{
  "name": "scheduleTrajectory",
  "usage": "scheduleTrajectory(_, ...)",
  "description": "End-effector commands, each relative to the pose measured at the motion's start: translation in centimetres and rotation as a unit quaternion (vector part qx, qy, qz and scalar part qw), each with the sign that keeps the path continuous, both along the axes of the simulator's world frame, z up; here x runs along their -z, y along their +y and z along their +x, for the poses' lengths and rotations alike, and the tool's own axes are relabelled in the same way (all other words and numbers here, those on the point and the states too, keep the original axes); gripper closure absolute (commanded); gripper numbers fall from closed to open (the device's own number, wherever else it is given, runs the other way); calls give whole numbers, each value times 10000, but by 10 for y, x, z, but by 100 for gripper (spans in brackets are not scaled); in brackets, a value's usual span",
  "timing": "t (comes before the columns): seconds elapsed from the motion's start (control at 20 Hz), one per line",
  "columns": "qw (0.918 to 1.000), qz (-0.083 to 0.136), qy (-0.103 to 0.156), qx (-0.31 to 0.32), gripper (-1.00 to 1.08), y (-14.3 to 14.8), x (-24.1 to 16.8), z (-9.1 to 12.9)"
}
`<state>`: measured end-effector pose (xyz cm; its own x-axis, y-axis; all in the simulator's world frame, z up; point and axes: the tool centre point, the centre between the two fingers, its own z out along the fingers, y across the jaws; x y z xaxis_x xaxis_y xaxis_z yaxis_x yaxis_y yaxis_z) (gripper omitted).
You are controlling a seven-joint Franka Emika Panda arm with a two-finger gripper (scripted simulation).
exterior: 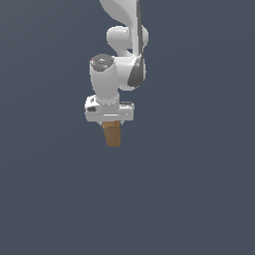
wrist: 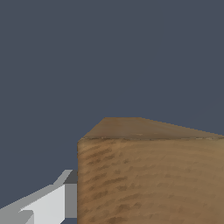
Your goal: Pick up the object and move it to a goal position.
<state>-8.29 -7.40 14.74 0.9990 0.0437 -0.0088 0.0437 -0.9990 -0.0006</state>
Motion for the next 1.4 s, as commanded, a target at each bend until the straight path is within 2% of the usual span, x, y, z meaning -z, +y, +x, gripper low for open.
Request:
scheduleTrajectory(0.0, 10000, -5, -45, -7, 108, 19, -8, 2)
scheduleTrajectory(0.8, 10000, -5, -45, -8, 108, 196, -44, -1)
scheduleTrajectory(1.1, 10000, -2, -45, -7, 108, 235, -52, 0)
scheduleTrajectory(1.35, 10000, -2, -45, -7, 108, 248, -55, 2)
